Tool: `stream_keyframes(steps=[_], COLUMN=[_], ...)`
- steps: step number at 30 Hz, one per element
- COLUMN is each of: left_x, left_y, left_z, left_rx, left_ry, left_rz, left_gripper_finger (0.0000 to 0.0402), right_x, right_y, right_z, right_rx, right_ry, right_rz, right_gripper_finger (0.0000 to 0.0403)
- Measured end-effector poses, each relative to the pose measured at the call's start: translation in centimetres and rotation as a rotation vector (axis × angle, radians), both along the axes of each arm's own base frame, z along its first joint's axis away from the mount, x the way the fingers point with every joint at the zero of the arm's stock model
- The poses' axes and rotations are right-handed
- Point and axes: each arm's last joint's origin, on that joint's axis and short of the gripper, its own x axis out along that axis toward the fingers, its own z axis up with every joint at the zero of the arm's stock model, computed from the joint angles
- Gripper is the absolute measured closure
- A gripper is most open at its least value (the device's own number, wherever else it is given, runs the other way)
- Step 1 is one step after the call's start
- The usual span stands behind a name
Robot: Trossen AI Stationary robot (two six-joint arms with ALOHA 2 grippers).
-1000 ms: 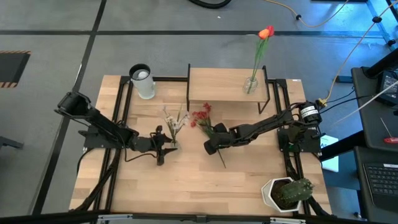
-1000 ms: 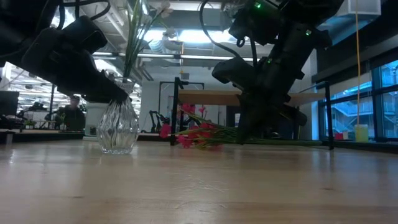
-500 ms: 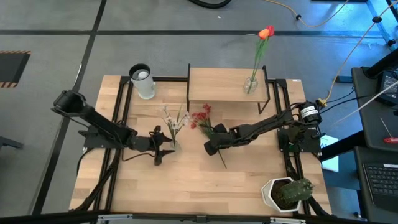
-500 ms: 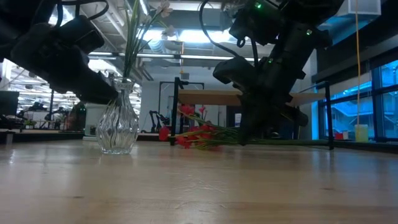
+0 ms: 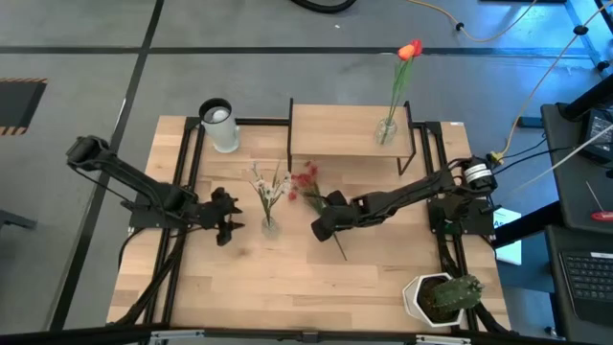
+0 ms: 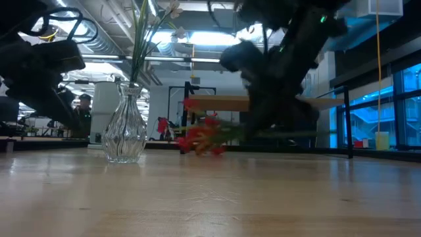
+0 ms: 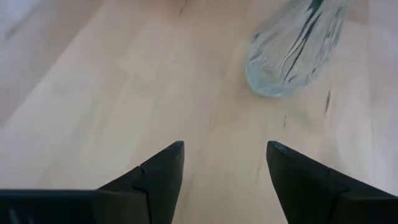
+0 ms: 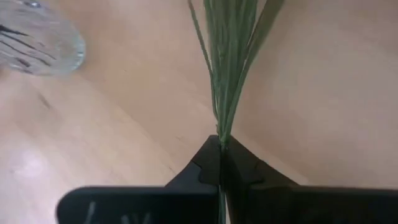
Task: Pick and place flowers into a vace then onto a shelf
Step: Put the red flowers into the transparent vase
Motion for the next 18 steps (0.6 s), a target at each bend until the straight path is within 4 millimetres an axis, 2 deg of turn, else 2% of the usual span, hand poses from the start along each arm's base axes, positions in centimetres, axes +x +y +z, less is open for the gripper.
stream_keyframes(steps=[3, 10, 18], left_x=[-0.4, -0.5, -0.4], left_y=[0.1, 0.1, 0.1], left_z=[0.2, 0.5, 0.5], left_rx=[-0.05, -0.03, -0.031], left_ry=[-0.002, -0.025, -0.032], left_rz=[0.021, -0.009, -0.009], left_gripper_finger=[0.0185, 0.0187, 0.019], right_x=[-0.9, -3.2, -8.1], right_y=[1.0, 3.2, 3.9], right_z=[2.0, 8.3, 14.7], right_rx=[-0.075, -0.103, -0.299], right_ry=[0.036, -0.074, -0.241], right_rz=[-0.038, -0.08, -0.215], right_gripper_finger=[0.04, 0.0401, 0.0401])
